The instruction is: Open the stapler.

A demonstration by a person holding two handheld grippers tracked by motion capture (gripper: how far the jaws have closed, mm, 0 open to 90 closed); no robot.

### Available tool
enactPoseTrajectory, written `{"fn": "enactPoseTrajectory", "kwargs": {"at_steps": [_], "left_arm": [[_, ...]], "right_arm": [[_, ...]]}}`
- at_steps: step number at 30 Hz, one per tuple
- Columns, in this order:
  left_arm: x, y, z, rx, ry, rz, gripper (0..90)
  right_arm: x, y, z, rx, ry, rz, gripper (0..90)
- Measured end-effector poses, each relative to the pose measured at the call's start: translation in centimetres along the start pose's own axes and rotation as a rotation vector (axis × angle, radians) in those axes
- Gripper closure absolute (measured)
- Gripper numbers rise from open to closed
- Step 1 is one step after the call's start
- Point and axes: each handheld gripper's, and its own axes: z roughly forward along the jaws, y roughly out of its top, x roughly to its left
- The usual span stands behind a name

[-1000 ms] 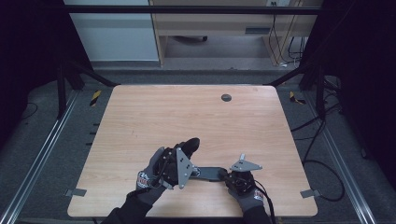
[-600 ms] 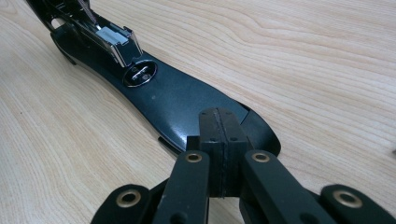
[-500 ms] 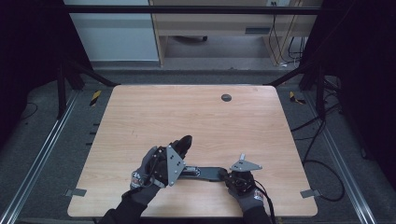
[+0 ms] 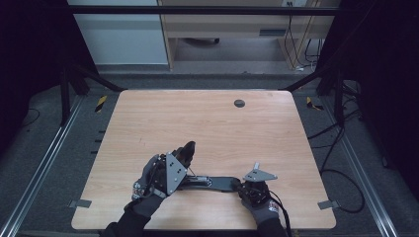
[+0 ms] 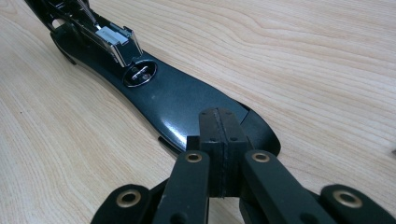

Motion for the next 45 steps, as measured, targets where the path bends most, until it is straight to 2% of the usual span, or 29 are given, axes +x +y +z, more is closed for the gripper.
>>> {"fn": "enactPoseTrajectory", "kwargs": {"at_steps": [11,15,45], "left_arm": [[0.8,-0.4,-0.5,-0.005,0.008,-0.04,59.5],[1.6,-0.8,-0.9,-0.011,0.008,-0.077,59.2],[3.7,-2.5,-2.3,-0.029,0.038,-0.158,58.0]], "right_arm": [[0.0,0.0,0.0,0.0,0.001,-0.002,90.0],[0.0,0.0,0.0,0.001,0.001,-0.002,90.0],[-0.1,0.0,0.0,0.001,0.003,-0.004,90.0]]}}
